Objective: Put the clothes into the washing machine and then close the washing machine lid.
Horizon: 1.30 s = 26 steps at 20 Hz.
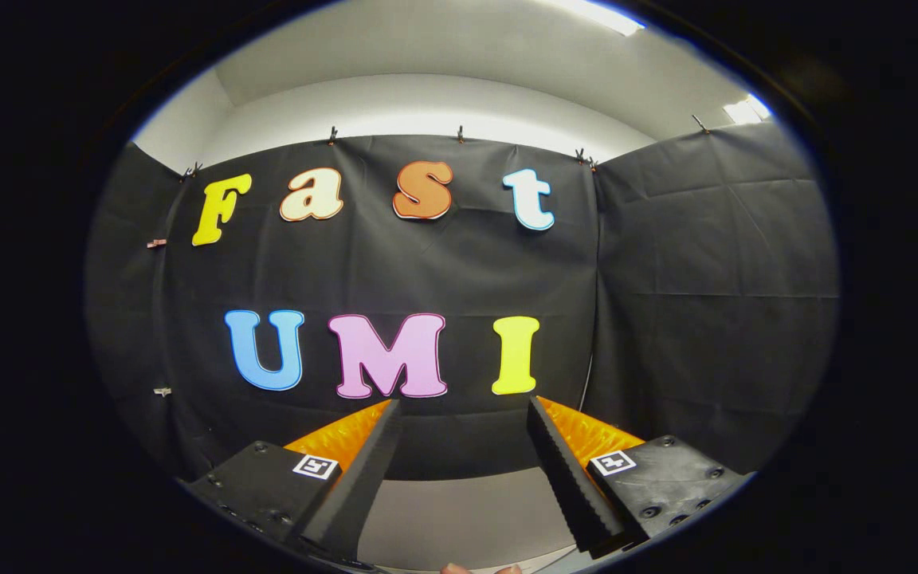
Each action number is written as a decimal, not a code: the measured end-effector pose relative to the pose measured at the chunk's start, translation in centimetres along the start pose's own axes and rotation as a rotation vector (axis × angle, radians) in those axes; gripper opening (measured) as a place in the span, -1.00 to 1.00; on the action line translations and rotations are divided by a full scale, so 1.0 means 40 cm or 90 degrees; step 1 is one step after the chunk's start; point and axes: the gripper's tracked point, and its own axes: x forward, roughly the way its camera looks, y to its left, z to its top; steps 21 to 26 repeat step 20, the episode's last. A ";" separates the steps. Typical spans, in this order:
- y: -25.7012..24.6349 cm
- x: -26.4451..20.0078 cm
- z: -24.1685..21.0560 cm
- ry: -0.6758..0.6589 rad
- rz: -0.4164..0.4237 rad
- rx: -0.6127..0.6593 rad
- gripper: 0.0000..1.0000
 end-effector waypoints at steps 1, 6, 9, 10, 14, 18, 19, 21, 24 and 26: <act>-0.002 -0.001 0.000 0.000 0.000 -0.001 0.98; 0.005 0.003 0.000 0.000 0.001 -0.005 0.98; 0.009 0.007 0.002 -0.003 0.002 -0.009 0.98; 0.011 0.009 0.005 -0.004 0.003 -0.010 0.98; 0.018 0.013 0.010 -0.008 0.003 -0.010 0.98; 0.024 0.022 0.015 -0.010 0.003 -0.013 0.98; 0.025 0.022 0.019 -0.011 0.003 -0.013 0.98; 0.026 0.024 0.020 -0.013 0.002 -0.014 0.98; 0.026 0.024 0.020 -0.013 0.002 -0.014 0.98; 0.026 0.024 0.020 -0.013 0.002 -0.014 0.98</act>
